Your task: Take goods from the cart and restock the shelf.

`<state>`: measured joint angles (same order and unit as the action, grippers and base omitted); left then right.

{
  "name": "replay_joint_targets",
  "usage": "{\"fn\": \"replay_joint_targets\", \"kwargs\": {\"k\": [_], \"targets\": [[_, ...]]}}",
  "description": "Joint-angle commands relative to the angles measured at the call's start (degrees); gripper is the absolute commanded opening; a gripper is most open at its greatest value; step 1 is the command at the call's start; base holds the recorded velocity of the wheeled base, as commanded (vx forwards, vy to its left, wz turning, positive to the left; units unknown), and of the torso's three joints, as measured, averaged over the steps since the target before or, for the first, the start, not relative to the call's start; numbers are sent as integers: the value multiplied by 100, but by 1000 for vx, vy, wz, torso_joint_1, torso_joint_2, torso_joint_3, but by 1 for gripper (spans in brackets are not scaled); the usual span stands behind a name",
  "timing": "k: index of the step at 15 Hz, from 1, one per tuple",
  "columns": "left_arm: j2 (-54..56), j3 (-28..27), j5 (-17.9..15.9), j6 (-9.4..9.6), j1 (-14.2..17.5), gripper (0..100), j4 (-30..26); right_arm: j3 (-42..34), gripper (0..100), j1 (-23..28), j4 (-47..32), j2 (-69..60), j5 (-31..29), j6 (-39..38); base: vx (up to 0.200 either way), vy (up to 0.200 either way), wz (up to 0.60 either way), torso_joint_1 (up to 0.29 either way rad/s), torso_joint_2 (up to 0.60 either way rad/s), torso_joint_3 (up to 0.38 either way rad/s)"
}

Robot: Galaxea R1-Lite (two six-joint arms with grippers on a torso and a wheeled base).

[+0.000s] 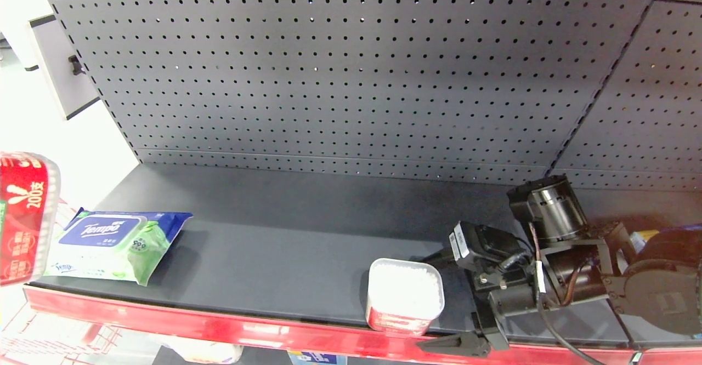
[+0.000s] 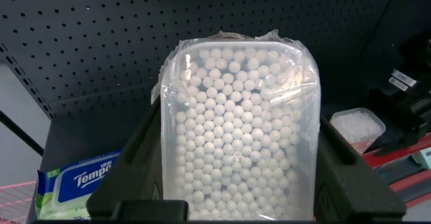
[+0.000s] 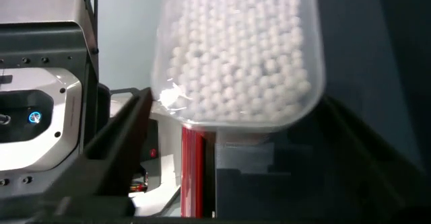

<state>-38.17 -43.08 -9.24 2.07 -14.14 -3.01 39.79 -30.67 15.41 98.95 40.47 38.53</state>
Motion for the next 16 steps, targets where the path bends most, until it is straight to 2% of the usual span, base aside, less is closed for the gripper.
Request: {"fn": "replay_joint_targets", "kwargs": {"k": [1,5,9,10,13,16], "targets": [[-6,2,1,4,-1,0,2,2,100,17,15,-87,-48,-21,0,0,0,0,0,0],[-59,10,-25,4,-1,0,-7,-252,100,246,-3,-570,-189,-57,0,0,0,0,0,0],[-446,2,-456,12,-133,0,-7,-1105,100,1037,-3,-2073,-189,-224,0,0,0,0,0,0],[-674,-7,-561,12,-203,0,-7,-1369,100,1397,-20,-2829,-286,-514,0,0,0,0,0,0],[-1377,-297,-772,30,-432,0,-7,-1755,100,1907,-29,-4296,-830,-1243,0,0,0,0,0,0],[-2555,-1036,-843,74,-643,0,-7,-2072,100,2136,-170,-5852,-1727,-2368,0,0,0,0,0,0]]}}
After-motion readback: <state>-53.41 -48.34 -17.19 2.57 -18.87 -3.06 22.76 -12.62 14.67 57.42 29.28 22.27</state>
